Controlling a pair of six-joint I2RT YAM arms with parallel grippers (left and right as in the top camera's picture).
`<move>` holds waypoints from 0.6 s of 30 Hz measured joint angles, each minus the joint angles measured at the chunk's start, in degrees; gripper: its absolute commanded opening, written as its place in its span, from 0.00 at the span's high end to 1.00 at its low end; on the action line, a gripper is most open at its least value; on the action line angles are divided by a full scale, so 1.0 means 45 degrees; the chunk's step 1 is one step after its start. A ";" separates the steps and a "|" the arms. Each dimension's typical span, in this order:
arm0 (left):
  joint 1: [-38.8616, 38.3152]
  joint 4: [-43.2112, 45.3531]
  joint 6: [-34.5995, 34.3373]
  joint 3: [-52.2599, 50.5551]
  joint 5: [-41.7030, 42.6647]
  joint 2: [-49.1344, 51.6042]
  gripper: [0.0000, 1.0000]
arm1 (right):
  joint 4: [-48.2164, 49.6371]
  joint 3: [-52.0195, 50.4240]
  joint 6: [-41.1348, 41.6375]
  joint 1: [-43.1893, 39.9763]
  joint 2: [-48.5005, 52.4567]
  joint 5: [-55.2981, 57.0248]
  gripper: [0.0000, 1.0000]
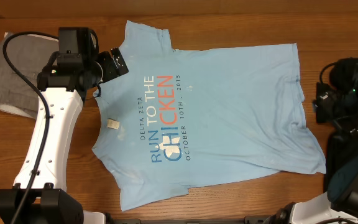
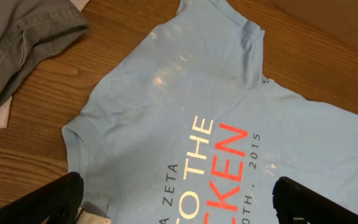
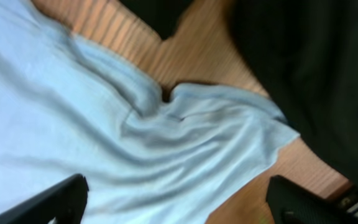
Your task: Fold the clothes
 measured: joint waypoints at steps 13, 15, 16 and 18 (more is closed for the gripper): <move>0.0000 0.0000 0.0000 -0.0005 0.0000 0.0000 0.00 | 0.0724 0.0000 -0.0272 0.0219 0.0000 -0.1209 0.00; 0.0000 -0.0005 0.0000 0.0000 0.0000 0.0000 0.00 | 0.1103 0.0000 -0.0287 0.0219 0.0000 -0.1214 0.00; 0.0000 -0.0005 0.0000 0.0000 0.0000 0.0000 0.00 | 0.1297 0.0000 -0.0287 0.0219 0.0005 -0.1219 0.00; 0.0000 -0.0005 0.0000 -0.0005 0.0000 0.0000 0.00 | 0.1637 0.0000 -0.0291 0.0219 0.0005 -0.1243 0.00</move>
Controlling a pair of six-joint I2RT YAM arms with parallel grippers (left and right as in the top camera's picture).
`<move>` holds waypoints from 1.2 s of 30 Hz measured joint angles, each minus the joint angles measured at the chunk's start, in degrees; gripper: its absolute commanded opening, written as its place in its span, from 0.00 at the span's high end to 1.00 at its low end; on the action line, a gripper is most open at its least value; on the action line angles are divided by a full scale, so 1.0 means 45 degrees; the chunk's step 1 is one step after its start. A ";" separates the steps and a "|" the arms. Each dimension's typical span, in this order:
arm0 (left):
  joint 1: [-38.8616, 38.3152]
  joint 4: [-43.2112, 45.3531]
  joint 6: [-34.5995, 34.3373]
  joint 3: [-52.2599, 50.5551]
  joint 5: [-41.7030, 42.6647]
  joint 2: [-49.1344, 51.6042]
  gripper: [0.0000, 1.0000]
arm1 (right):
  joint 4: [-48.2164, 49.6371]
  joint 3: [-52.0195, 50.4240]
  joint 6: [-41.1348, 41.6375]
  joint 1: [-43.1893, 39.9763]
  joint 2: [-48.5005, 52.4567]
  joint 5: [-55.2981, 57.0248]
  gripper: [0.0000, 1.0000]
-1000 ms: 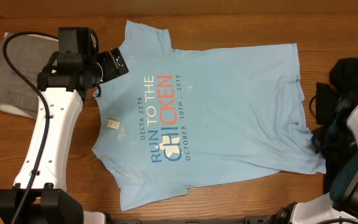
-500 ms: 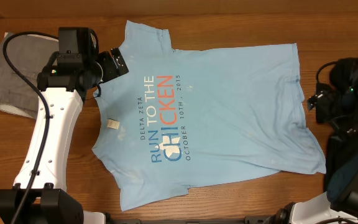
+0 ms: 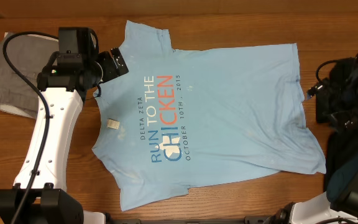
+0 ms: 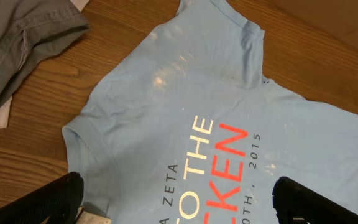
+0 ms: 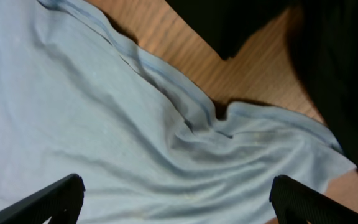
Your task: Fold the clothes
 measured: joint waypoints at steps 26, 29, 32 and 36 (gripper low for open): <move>0.0000 -0.0476 0.0015 0.0005 0.0092 0.0000 0.05 | 0.1132 0.0000 0.0005 0.0000 -0.0005 -0.0019 0.00; 0.0000 -0.1632 0.0597 0.0005 0.0816 0.0000 0.33 | 0.1132 0.0000 0.0000 0.0000 -0.0005 -0.0019 0.00; -0.0058 -0.3128 0.1059 0.0000 0.1316 0.0000 0.40 | 0.1137 0.0000 0.0000 0.0005 -0.0005 -0.0015 0.00; -0.0724 -0.5285 0.1239 -0.0005 0.0554 -0.0228 0.41 | 0.1137 0.0000 0.0000 0.0000 -0.0005 -0.0019 0.00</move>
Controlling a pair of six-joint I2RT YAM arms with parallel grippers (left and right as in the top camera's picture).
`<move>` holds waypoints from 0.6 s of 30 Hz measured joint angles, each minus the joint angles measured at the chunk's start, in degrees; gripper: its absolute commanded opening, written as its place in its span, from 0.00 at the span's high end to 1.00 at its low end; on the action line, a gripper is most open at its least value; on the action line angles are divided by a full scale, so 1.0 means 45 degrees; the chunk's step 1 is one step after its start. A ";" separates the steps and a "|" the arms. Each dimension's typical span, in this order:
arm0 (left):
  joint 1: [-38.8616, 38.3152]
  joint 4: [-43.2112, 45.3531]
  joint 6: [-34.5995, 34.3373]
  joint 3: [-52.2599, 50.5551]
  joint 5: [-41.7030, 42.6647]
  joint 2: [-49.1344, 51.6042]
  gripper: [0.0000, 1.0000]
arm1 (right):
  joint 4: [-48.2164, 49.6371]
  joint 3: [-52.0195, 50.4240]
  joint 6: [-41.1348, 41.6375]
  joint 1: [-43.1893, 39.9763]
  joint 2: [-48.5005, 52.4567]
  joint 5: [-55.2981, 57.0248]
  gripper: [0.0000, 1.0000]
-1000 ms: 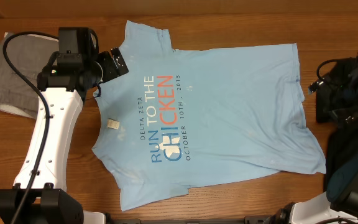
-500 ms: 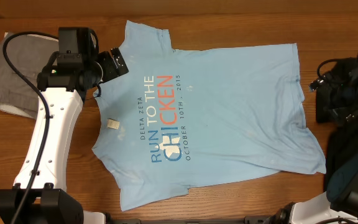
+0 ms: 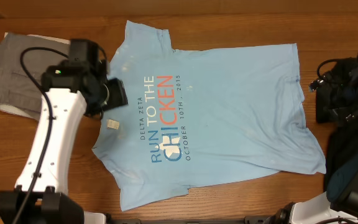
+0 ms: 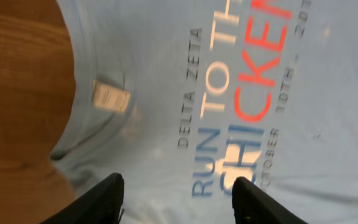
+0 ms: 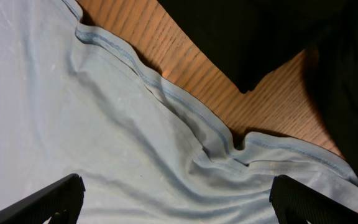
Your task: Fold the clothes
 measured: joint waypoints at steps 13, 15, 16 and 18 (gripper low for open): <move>-0.6343 -0.5037 -0.3143 -0.0656 -0.1768 -0.4163 0.32 | -0.0010 0.0000 0.0000 0.0005 0.0000 -0.0024 0.00; -0.7286 -0.5081 -0.4031 -0.1496 -0.1821 -0.4206 0.33 | -0.0010 0.0000 0.0000 0.0000 0.0000 -0.0034 0.00; -0.7723 -0.5022 -0.4473 -0.1977 -0.1855 -0.4187 0.33 | -0.0010 0.0000 0.0000 0.0000 0.0000 -0.0029 0.00; -0.8675 -0.4731 -0.5430 -0.3138 -0.1817 -0.4104 0.34 | -0.0010 0.0000 0.0000 0.0000 0.0000 -0.0034 0.00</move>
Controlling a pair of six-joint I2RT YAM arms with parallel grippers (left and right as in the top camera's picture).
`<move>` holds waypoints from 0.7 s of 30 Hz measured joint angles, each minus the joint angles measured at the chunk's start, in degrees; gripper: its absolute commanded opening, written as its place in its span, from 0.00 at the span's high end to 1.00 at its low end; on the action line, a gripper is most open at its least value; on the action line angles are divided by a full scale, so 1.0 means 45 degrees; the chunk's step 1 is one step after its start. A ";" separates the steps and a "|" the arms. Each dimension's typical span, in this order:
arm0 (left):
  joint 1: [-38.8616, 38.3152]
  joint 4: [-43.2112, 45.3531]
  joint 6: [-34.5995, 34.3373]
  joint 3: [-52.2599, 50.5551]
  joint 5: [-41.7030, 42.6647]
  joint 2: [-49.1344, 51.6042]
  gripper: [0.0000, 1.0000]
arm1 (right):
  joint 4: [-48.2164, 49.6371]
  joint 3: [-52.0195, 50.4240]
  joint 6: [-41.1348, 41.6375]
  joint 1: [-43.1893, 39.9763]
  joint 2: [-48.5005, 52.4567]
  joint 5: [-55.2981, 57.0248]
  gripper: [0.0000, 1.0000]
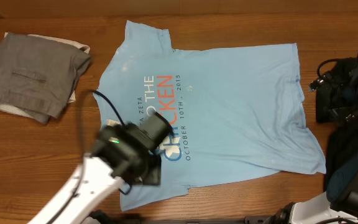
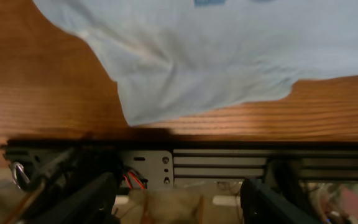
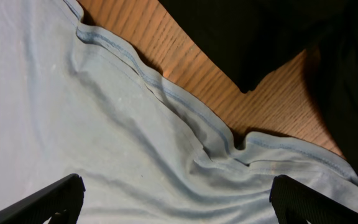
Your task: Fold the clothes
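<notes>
A light blue T-shirt point(image 1: 229, 106) with a "RUN TO THE CHICKEN" print lies spread flat, collar to the left and hem to the right. My left gripper point(image 1: 145, 174) hovers open over the near sleeve. In the left wrist view that sleeve point(image 2: 185, 81) ends just short of the table's front edge, and the left gripper point(image 2: 176, 193) holds nothing. My right gripper point(image 1: 325, 102) is at the hem on the right. It stands open point(image 3: 176, 186) above the wrinkled hem point(image 3: 166, 93), holding nothing.
A folded grey garment point(image 1: 33, 74) lies at the back left over something white. Dark gear and cables point(image 1: 347, 81) crowd the right edge. The table's front edge with a metal rail point(image 2: 229, 158) is just below the near sleeve.
My left arm has moved from beside the collar tag on the left to the near sleeve by the table's front edge. The right gripper and the shirt have not moved.
My left gripper was open near the far sleeve and collar while the right one hung over the hem at the right. The right gripper then shifted a little along the hem. The left was then by the collar tag and is now over the near sleeve.
</notes>
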 measured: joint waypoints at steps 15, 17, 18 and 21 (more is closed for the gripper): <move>-0.3327 0.6285 -0.2914 -0.6207 0.0631 0.0092 0.39 | 0.0000 0.0000 0.0005 0.0000 0.0000 0.0005 0.00; -0.3327 0.6975 -0.3269 -0.6892 0.0651 0.0126 0.39 | 0.0000 0.0000 0.0000 0.0000 0.0000 0.0005 0.00; -0.3327 0.7232 -0.3371 -0.7159 0.0670 0.0185 0.39 | 0.0005 0.0000 -0.0005 0.0000 0.0000 0.0005 0.00; -0.3327 0.7611 -0.3648 -0.7558 0.0665 0.0384 0.40 | 0.0005 0.0000 0.0000 0.0000 0.0000 0.0005 0.00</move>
